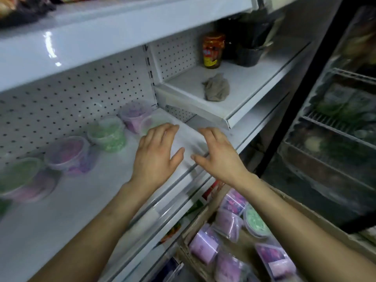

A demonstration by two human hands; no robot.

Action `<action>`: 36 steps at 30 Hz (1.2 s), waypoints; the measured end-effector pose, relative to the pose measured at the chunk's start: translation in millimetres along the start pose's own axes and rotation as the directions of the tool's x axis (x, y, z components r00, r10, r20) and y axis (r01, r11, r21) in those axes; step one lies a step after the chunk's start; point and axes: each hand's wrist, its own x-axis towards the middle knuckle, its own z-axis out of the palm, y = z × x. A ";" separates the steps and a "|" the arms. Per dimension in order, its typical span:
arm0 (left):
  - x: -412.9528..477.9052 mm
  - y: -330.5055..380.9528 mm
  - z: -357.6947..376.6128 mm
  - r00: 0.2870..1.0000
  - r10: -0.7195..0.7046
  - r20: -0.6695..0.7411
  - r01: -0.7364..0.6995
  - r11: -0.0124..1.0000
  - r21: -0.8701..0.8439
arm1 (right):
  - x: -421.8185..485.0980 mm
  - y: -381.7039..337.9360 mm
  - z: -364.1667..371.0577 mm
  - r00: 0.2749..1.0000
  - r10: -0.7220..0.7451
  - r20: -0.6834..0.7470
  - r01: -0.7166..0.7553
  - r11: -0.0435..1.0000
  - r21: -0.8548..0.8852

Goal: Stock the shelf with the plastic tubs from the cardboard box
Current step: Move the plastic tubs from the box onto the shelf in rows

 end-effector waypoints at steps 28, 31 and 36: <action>-115.7 107.1 132.6 0.684 0.354 0.638 -0.173 0.928 -0.329 | -323.5 92.0 -25.1 0.660 0.743 -0.111 -0.751 0.650 -0.120; -107.2 122.4 140.5 0.677 0.381 0.630 -0.195 0.918 -0.346 | -337.1 102.4 -34.3 0.586 0.796 -0.150 -0.809 0.585 -0.058; -99.9 157.2 159.2 0.640 0.429 0.638 -0.213 0.896 -0.390 | -364.3 122.0 -38.9 0.376 0.878 -0.296 -0.905 0.416 0.085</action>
